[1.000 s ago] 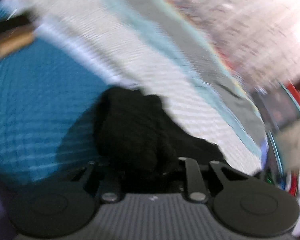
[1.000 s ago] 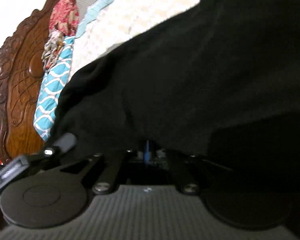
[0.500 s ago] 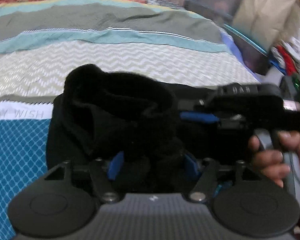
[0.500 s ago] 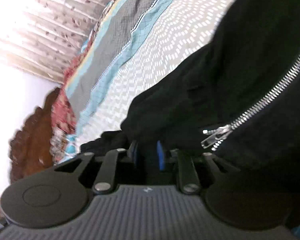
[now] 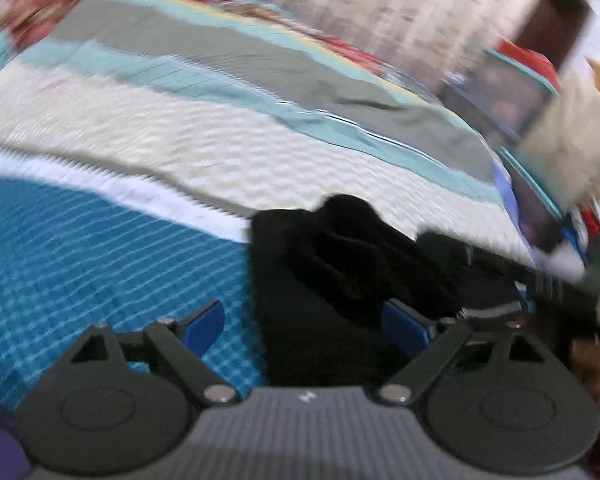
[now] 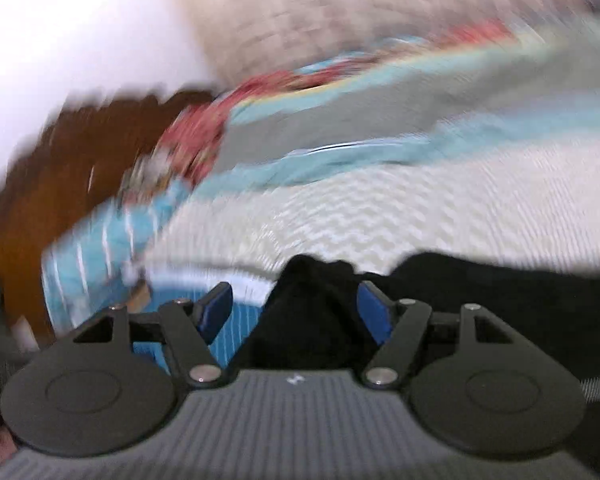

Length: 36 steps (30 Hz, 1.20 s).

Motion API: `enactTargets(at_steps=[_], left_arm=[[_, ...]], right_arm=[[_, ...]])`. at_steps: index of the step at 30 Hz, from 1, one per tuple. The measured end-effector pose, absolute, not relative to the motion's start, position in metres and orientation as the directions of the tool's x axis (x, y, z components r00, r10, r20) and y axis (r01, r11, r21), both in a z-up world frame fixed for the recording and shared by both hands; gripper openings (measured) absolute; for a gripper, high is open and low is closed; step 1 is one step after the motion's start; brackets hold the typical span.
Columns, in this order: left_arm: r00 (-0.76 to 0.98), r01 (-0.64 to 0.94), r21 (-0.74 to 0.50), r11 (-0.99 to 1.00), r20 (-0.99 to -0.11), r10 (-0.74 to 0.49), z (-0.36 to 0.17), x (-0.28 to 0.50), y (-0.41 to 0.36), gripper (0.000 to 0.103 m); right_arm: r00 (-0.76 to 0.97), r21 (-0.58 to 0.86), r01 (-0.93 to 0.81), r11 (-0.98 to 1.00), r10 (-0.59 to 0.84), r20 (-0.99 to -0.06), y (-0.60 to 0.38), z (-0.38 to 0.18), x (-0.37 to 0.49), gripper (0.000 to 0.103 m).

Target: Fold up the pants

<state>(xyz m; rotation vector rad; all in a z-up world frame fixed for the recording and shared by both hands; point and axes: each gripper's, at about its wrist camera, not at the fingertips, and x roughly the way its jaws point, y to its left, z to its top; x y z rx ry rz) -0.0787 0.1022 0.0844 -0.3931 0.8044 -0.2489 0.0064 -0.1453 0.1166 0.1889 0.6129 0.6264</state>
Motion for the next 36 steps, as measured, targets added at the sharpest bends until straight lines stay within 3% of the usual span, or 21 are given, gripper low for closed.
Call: enactTargets(at_steps=[4, 5, 6, 8, 11, 13, 15, 17, 20, 25, 27, 30, 33, 36], left_arm=[[0.680, 0.013, -0.480, 0.877, -0.639, -0.359, 0.081, -0.072, 0.117, 0.088], [0.675, 0.010, -0.488, 0.873, -0.640, -0.366, 0.079, -0.070, 0.118, 0.088], [0.671, 0.010, -0.492, 0.871, -0.642, -0.371, 0.078, -0.067, 0.117, 0.088], [0.665, 0.014, -0.494, 0.870, -0.645, -0.377, 0.076, -0.063, 0.115, 0.087], [0.656, 0.048, -0.504, 0.862, -0.635, -0.407, 0.076, -0.058, 0.105, 0.087], [0.647, 0.086, -0.499, 0.862, -0.630, -0.429, 0.076, -0.050, 0.093, 0.087], [0.637, 0.129, -0.487, 0.864, -0.627, -0.449, 0.077, -0.041, 0.077, 0.087], [0.619, 0.166, -0.479, 0.862, -0.630, -0.469, 0.076, -0.031, 0.059, 0.087], [0.585, 0.225, -0.460, 0.859, -0.642, -0.497, 0.077, -0.012, 0.027, 0.082], [0.566, 0.327, -0.389, 0.861, -0.649, -0.508, 0.078, 0.019, -0.025, 0.077], [0.539, 0.351, -0.380, 0.856, -0.666, -0.517, 0.070, 0.030, -0.041, 0.072], [0.413, 0.410, -0.374, 0.832, -0.736, -0.535, 0.041, 0.040, -0.068, 0.069], [0.441, 0.516, -0.198, 0.833, -0.772, -0.457, 0.027, 0.018, -0.092, 0.072], [0.432, 0.541, -0.131, 0.831, -0.804, -0.408, 0.033, 0.007, -0.103, 0.075]], right_arm=[[0.641, -0.010, -0.634, 0.774, 0.517, -0.567, -0.105, 0.097, -0.014, 0.070], [0.636, -0.047, -0.645, 0.762, 0.502, -0.586, -0.106, 0.087, -0.016, 0.055], [0.631, -0.062, -0.648, 0.759, 0.489, -0.602, -0.104, 0.078, -0.013, 0.030], [0.659, 0.041, -0.561, 0.827, 0.476, -0.582, -0.117, 0.084, -0.006, 0.023], [0.686, 0.355, -0.328, 0.876, 0.479, -0.547, -0.179, 0.105, 0.008, 0.019], [0.687, 0.411, -0.173, 0.895, 0.409, -0.601, -0.212, 0.103, 0.003, 0.025], [0.639, 0.422, -0.096, 0.902, 0.381, -0.668, -0.230, 0.094, -0.006, 0.041], [0.646, 0.438, -0.050, 0.898, 0.364, -0.671, -0.247, 0.091, -0.019, 0.047], [0.719, 0.422, -0.025, 0.906, 0.309, -0.622, -0.270, 0.102, -0.031, 0.047], [0.835, 0.392, 0.164, 0.905, 0.084, -0.544, -0.336, 0.108, -0.038, 0.050], [0.845, 0.406, 0.265, 0.875, -0.008, -0.534, -0.368, 0.105, -0.045, 0.063], [0.827, 0.433, 0.403, 0.806, -0.117, -0.550, -0.403, 0.098, -0.059, 0.070], [0.799, 0.489, 0.477, 0.730, -0.127, -0.588, -0.430, 0.082, -0.068, 0.078], [0.794, 0.543, 0.484, 0.687, -0.084, -0.602, -0.445, 0.066, -0.065, 0.078]])
